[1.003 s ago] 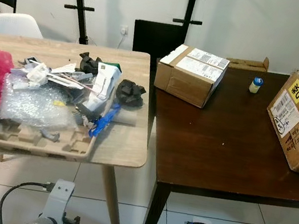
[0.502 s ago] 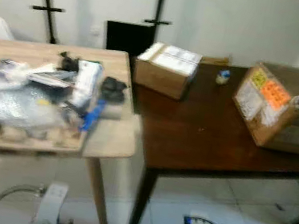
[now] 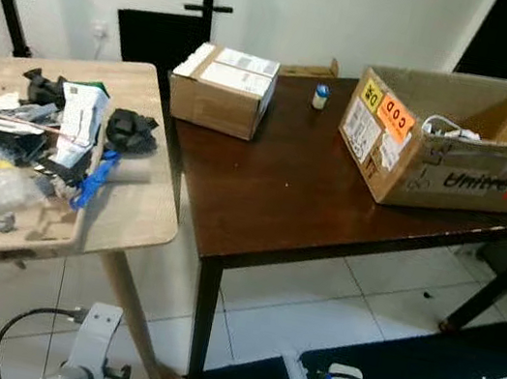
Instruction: Picking trash to rubbish bin
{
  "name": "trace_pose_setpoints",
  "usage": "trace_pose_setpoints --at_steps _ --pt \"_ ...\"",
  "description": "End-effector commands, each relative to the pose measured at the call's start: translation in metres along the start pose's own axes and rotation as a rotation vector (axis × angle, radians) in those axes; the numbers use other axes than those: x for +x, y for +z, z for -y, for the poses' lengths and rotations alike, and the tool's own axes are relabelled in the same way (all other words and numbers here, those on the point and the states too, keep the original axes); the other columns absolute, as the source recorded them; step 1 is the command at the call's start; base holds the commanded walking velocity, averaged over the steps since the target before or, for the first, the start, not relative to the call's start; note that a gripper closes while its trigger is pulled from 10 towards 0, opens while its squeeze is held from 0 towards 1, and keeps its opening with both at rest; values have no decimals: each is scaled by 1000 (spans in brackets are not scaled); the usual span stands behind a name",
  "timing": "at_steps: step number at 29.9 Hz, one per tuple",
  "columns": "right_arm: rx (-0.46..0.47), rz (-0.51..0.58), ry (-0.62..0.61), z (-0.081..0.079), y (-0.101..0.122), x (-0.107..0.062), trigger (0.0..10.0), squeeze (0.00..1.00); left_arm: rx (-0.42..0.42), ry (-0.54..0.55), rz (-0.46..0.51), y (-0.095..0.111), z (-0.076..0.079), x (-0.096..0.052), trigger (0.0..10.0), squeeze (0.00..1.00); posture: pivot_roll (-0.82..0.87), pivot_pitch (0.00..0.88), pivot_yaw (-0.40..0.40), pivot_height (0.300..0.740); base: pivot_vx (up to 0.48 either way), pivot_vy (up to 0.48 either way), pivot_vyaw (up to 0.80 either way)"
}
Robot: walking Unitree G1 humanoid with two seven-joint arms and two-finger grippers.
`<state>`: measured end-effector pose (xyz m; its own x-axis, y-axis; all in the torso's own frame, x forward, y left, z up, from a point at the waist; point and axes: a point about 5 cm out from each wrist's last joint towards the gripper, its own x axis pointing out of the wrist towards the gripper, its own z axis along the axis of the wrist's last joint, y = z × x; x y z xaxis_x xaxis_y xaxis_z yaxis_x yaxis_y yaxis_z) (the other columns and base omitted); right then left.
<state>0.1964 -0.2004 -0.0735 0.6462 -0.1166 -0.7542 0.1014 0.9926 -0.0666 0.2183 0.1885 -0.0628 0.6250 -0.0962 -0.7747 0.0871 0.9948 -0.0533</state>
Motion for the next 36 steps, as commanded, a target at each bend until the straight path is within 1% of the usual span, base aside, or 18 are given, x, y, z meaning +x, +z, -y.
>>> trace_pose_setpoints --at_steps 1,4,6,8,10,12,15,18,21,23,24,25,26,28,29,36 --pt "7 -6 5 -1 -1 0 10000 0 5 15 -23 -5 -4 -1 10000 0 -19 108 24 740 0 -480 0" --pt "8 -6 4 -1 -1 0 10000 0 -8 26 -15 -3 -4 -1 10000 0 -19 107 25 740 0 -480 0" --pt "8 -7 4 -1 -2 0 10000 0 -37 59 11 1 -8 -1 10000 0 -19 107 25 740 0 0 0" --pt "7 -9 4 -1 -2 0 10000 0 -42 70 17 2 -9 -1 10000 0 -19 107 25 740 0 0 0" --pt "-8 -10 9 -1 -2 0 10000 0 -27 59 44 5 -8 -1 10000 0 -19 107 25 740 0 0 0" --pt "-36 -9 22 -2 -2 0 10000 0 -45 46 69 7 -7 -1 10000 0 -18 108 24 740 0 0 0" --pt "-47 -8 30 -4 -2 0 10000 0 -48 46 73 6 -6 -1 10000 0 -18 107 24 740 0 0 0" --pt "-55 -8 50 -7 -1 0 10000 0 -34 51 77 4 -7 -2 10000 0 -18 105 21 740 0 0 0" --pt "-98 -2 92 -14 0 0 10000 0 -46 54 57 -2 -8 -3 10000 0 -16 108 22 740 0 0 0" --pt "-98 -2 92 -14 0 0 10000 0 -46 54 57 -2 -8 -3 10000 0 -16 108 22 740 0 0 0" --pt "-129 -3 112 -16 -1 0 10000 0 -48 53 52 -4 -8 -3 10000 0 -16 110 22 740 0 0 800" --pt "-129 -3 112 -16 -1 0 10000 0 -48 53 52 -4 -8 -3 10000 0 -16 110 22 740 0 0 800" --pt "-164 -7 131 -18 -2 -1 10000 0 -40 41 56 -5 -8 -4 10000 0 -13 109 22 740 0 0 800" --pt "-166 -8 138 -19 -3 -1 10000 0 -43 35 51 -6 -7 -4 10000 0 -12 110 23 740 0 0 800" --pt "-161 -9 144 -21 -3 -1 10000 0 -64 19 43 -8 -6 -4 10000 0 -12 110 23 740 0 0 800" --pt "-169 -14 155 -22 -5 -1 10000 0 -90 -9 23 -12 -1 -3 10000 0 -9 107 19 740 0 0 800"
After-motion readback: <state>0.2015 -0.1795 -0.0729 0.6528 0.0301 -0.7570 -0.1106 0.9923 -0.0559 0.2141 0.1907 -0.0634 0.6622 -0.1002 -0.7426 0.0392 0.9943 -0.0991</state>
